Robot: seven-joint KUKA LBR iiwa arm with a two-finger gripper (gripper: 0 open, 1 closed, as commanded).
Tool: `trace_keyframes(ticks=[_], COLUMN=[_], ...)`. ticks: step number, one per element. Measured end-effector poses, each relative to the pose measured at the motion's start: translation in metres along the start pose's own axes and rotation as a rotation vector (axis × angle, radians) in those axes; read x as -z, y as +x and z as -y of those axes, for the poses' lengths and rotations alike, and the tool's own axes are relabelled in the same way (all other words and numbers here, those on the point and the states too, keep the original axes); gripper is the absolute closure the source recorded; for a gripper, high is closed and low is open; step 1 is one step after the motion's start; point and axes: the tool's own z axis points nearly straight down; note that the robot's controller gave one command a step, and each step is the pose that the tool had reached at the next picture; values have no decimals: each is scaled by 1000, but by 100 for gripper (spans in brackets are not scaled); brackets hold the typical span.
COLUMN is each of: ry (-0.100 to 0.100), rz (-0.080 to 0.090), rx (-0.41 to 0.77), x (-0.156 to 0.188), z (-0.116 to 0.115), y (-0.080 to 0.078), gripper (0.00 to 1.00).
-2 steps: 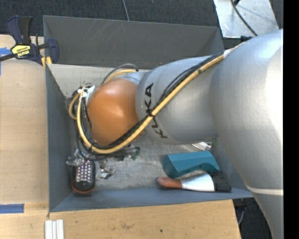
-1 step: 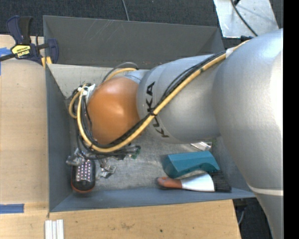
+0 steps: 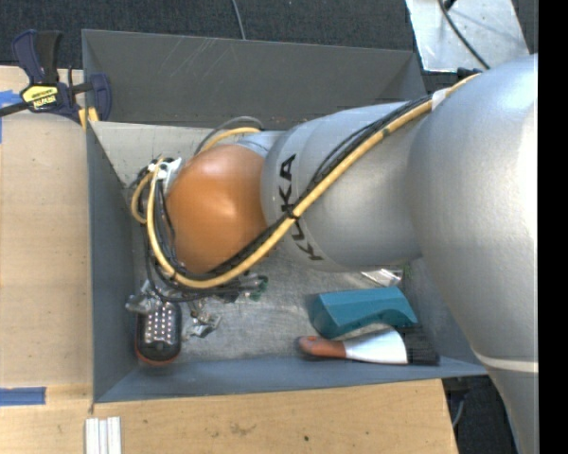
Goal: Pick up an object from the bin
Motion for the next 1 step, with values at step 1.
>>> trace_keyframes(ticks=[1], ry=[-4], rz=[-6], rx=[0], x=[6], z=[-1], y=[1], gripper=[100])
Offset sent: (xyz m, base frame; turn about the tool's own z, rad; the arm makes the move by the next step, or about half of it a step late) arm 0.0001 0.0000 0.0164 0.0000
